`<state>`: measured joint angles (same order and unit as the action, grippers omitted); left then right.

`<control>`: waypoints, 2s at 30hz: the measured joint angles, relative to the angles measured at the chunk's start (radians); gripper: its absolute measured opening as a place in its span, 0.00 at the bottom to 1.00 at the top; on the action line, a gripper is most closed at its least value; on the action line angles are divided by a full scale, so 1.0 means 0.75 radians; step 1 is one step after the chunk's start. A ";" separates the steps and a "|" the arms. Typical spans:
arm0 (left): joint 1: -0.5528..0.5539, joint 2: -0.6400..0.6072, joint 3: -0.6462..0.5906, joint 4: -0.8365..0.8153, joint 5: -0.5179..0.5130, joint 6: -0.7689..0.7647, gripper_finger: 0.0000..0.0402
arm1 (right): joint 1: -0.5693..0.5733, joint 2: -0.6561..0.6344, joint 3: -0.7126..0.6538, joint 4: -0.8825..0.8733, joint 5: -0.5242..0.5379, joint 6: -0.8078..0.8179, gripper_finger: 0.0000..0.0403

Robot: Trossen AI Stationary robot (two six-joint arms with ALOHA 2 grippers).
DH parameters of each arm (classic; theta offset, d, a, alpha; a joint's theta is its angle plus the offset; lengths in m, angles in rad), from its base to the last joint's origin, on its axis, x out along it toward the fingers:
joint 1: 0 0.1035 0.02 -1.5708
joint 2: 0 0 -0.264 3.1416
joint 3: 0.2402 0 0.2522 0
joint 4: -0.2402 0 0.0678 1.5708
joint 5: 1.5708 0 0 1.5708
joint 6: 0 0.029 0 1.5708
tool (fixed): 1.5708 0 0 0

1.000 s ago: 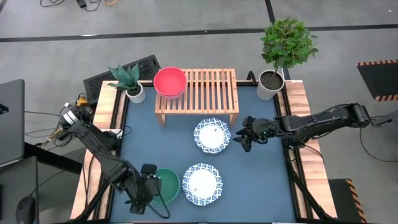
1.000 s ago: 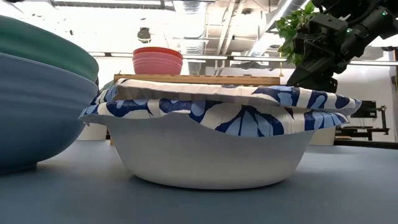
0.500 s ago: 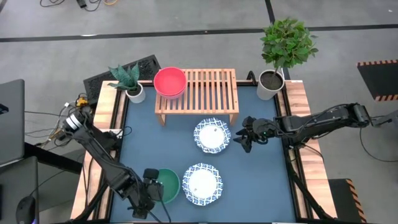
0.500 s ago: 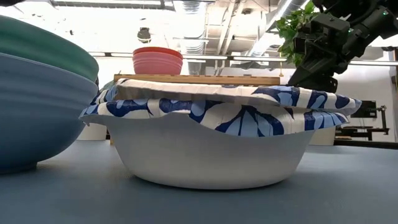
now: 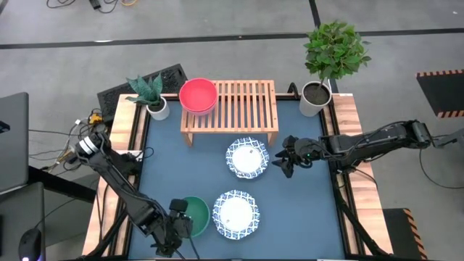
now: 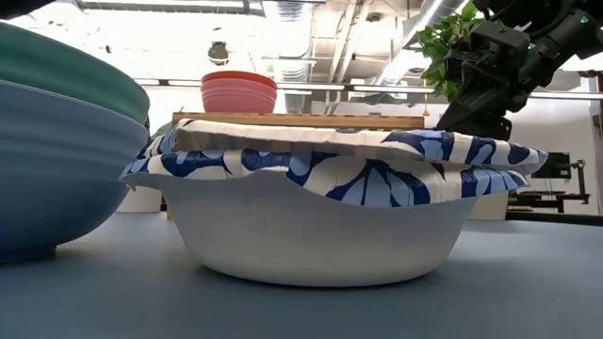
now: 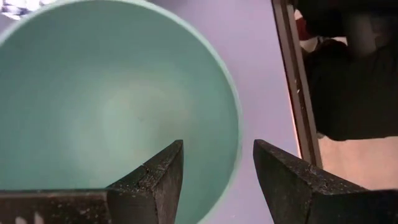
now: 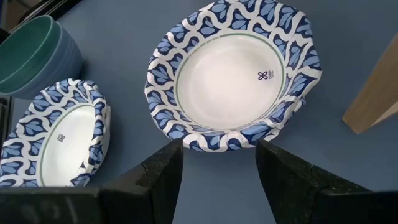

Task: Place and stack bowls onto a shelf
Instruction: Stack the green bowl on top of the orange bowl on the shelf

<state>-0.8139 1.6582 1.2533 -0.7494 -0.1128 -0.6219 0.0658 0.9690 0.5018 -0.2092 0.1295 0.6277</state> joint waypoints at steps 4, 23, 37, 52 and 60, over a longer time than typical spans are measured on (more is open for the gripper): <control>0.000 0.043 0.000 0.008 0.051 0.011 0.44 | 0.000 0.000 0.000 -0.003 0.000 -0.006 0.56; 0.004 0.037 0.000 -0.003 0.009 0.047 0.44 | 0.000 0.000 0.000 -0.010 0.002 -0.012 0.56; 0.015 0.039 0.000 -0.001 0.029 0.106 0.19 | -0.002 0.000 0.000 -0.010 0.003 -0.015 0.56; 0.021 0.040 0.000 0.000 0.037 0.117 0.00 | -0.002 0.000 0.000 -0.010 0.004 -0.035 0.56; 0.024 0.040 0.009 -0.015 0.034 0.079 0.00 | -0.002 0.000 0.000 -0.010 0.004 -0.045 0.56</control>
<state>-0.7956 1.6878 1.2604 -0.7603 -0.0871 -0.5624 0.0647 0.9688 0.5018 -0.2169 0.1322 0.5941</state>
